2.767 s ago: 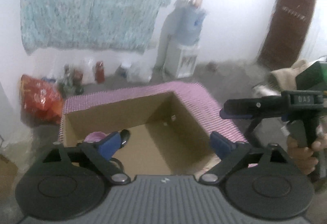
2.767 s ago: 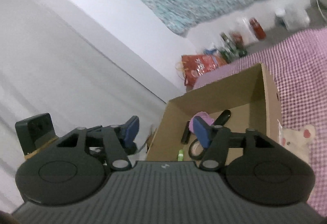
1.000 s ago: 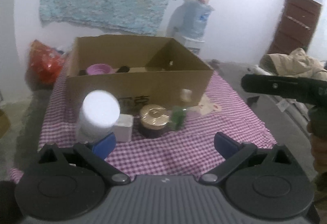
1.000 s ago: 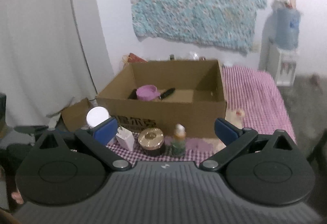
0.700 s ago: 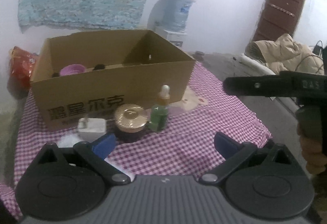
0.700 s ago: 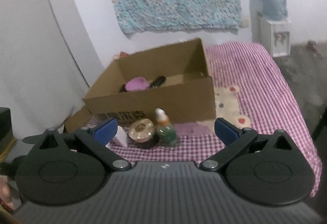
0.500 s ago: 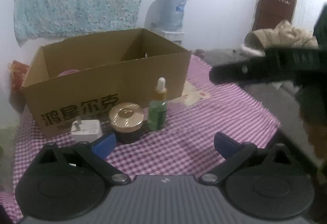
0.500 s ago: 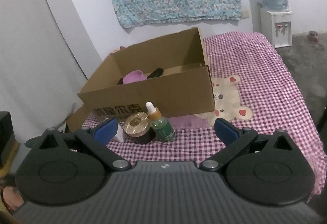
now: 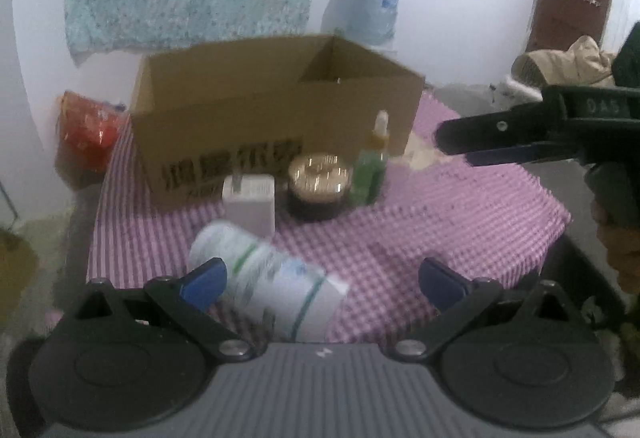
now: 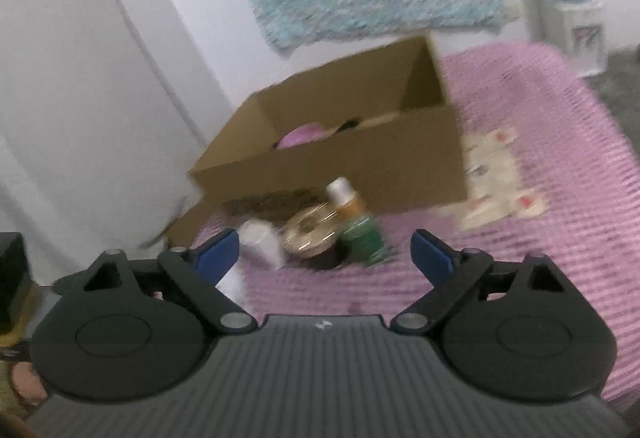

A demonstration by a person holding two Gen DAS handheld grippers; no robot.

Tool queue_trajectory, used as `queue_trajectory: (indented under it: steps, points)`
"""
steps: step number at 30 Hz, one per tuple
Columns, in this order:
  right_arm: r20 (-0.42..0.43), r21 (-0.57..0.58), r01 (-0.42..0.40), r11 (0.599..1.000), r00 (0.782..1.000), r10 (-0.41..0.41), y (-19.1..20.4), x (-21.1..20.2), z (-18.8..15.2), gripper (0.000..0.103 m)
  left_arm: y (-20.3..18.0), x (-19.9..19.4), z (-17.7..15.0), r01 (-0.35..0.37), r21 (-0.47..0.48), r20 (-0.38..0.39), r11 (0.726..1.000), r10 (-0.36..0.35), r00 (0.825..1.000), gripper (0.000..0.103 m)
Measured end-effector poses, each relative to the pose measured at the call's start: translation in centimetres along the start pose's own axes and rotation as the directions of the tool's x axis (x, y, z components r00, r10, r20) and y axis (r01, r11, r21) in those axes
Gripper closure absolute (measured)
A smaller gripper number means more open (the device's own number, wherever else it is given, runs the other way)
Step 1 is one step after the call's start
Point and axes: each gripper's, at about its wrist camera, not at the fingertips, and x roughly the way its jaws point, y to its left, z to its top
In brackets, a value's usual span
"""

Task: Organize rigid objects
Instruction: 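Grasp the white pill bottle lying on the cloth with the right gripper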

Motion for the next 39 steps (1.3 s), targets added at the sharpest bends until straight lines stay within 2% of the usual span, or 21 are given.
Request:
queue_trajectory:
  steps: [2,5,8,10,12,17,19,29,33,37,39]
  points:
    - [-0.057,0.027,-0.075,0.997,0.995,0.077,0.5,1.5,-0.7,0.018,0.1,0.1,-0.8,-0.003,-0.011,-0.016,1.000,0.003,1.000,0.000]
    - [-0.130,0.044,-0.127,0.991,0.983,0.132,1.4,4.0,-1.4,0.029,0.3,0.9,-1.5,-0.008,-0.029,-0.044,1.000,0.007,0.999,0.004]
    - [-0.175,0.056,-0.159,0.986,0.970,0.167,2.1,6.5,-1.8,0.035,0.6,1.7,-1.8,-0.008,-0.048,-0.072,0.999,0.005,0.997,0.017]
    - [-0.208,0.088,-0.168,0.982,0.961,0.183,2.2,8.2,-2.2,0.039,1.0,2.1,-2.0,-0.007,-0.062,-0.090,0.998,0.001,0.996,0.031]
    - [-0.247,0.124,-0.165,0.978,0.950,0.191,2.0,9.7,-2.6,0.045,1.1,2.5,-2.2,-0.006,-0.080,-0.101,0.997,-0.003,0.995,0.035]
    - [-0.304,0.194,-0.185,0.963,0.922,0.238,2.3,11.3,-4.1,0.049,1.9,3.0,-2.8,-0.011,-0.122,-0.110,0.993,-0.003,0.994,0.048]
    - [-0.313,0.206,-0.185,0.961,0.918,0.244,2.8,11.1,-4.5,0.050,2.2,2.3,-2.9,0.000,-0.137,-0.096,0.991,-0.013,0.995,0.048]
    - [-0.247,0.204,-0.238,0.950,0.926,0.285,4.9,8.8,-2.4,0.049,3.4,-0.9,-1.3,0.025,-0.159,-0.012,0.987,-0.027,1.000,0.048]
    - [-0.227,0.239,-0.284,0.929,0.914,0.338,5.1,8.9,-0.9,0.049,3.6,-1.2,0.3,0.052,-0.150,0.037,0.987,-0.046,0.998,0.047]
    - [-0.218,0.220,-0.252,0.942,0.929,0.299,5.3,9.7,-0.1,0.049,3.9,-0.3,0.9,0.031,-0.139,0.028,0.990,-0.027,0.999,0.047]
    - [-0.211,0.226,-0.239,0.944,0.934,0.287,4.9,9.6,0.1,0.049,4.3,0.1,0.6,0.044,-0.147,0.010,0.988,-0.043,0.999,0.041]
